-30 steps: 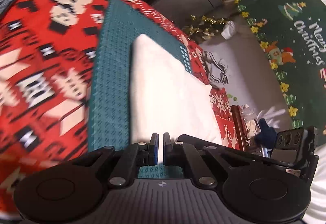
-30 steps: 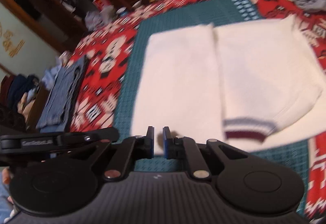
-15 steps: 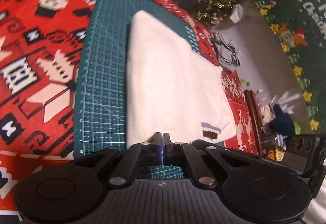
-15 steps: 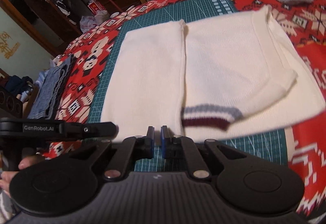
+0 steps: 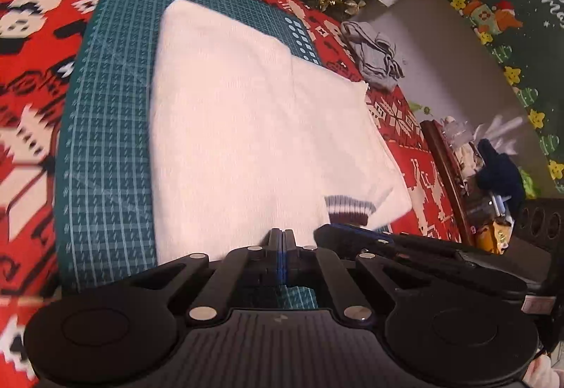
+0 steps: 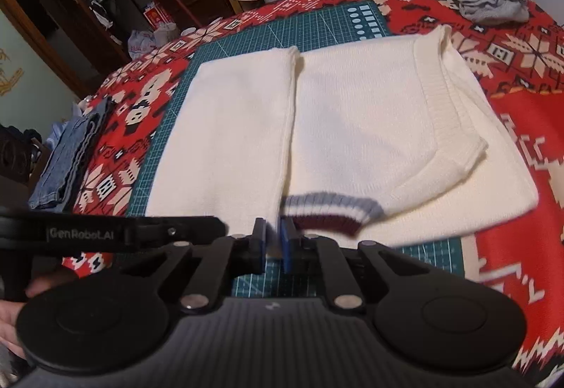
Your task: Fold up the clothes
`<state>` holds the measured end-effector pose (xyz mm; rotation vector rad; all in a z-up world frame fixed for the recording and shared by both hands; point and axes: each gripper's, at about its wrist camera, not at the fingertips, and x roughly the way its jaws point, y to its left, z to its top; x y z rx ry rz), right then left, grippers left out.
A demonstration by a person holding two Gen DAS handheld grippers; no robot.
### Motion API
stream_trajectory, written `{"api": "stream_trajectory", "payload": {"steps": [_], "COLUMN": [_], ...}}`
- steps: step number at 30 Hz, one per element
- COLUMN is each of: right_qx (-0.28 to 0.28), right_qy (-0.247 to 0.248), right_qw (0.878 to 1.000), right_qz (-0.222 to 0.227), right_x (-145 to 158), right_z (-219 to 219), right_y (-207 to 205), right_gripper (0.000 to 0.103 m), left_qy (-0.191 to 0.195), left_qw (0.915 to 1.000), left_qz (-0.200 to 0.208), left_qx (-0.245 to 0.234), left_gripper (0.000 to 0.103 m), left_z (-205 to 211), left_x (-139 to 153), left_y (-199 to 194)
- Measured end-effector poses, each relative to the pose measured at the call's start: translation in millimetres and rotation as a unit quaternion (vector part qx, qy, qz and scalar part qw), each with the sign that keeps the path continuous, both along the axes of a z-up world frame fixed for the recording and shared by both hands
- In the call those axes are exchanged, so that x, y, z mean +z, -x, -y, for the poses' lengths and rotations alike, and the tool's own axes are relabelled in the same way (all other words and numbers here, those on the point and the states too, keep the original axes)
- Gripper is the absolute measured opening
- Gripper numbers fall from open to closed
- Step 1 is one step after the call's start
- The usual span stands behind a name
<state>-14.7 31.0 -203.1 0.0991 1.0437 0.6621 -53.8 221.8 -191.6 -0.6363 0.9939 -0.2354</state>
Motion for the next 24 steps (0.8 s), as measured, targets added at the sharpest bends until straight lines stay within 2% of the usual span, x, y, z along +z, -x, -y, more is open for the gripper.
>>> {"api": "stream_trajectory", "payload": {"steps": [2, 5, 6, 9, 11, 15, 16, 18, 22, 24], "right_qx": [0.001, 0.004, 0.006, 0.010, 0.010, 0.011, 0.012, 0.010, 0.000, -0.008], "right_qy": [-0.004, -0.005, -0.007, -0.004, 0.001, 0.014, 0.017, 0.020, 0.019, 0.020], "right_qw": [1.000, 1.000, 1.000, 1.000, 1.000, 0.999, 0.999, 0.998, 0.998, 0.997], "right_qz": [-0.008, -0.008, -0.002, 0.012, 0.021, 0.043, 0.050, 0.056, 0.063, 0.069], "right_x": [0, 6, 9, 19, 24, 34, 36, 39, 45, 47], "right_z": [5, 11, 12, 15, 17, 21, 21, 22, 30, 34], "right_y": [1, 7, 11, 20, 25, 32, 34, 37, 39, 39], "right_gripper": [0.010, 0.012, 0.012, 0.023, 0.026, 0.043, 0.050, 0.060, 0.076, 0.079], "left_qy": [0.005, -0.017, -0.028, -0.081, -0.113, -0.175, -0.192, -0.223, -0.275, -0.295], "left_qw": [0.9999, 0.9998, 0.9996, 0.9966, 0.9934, 0.9842, 0.9811, 0.9745, 0.9608, 0.9545], "left_qz": [-0.007, -0.004, -0.004, -0.009, -0.014, -0.009, -0.005, 0.005, 0.024, 0.033], "left_qx": [0.009, 0.004, 0.002, 0.010, 0.015, 0.025, 0.026, 0.028, 0.030, 0.028], "left_gripper": [0.002, 0.002, 0.002, 0.003, 0.005, 0.022, 0.023, 0.035, 0.049, 0.067], "left_z": [-3, 0, 4, 16, 22, 33, 37, 43, 53, 58], "left_x": [1, 10, 13, 21, 24, 34, 37, 42, 50, 54], "left_y": [4, 11, 13, 19, 21, 28, 29, 32, 34, 35]}}
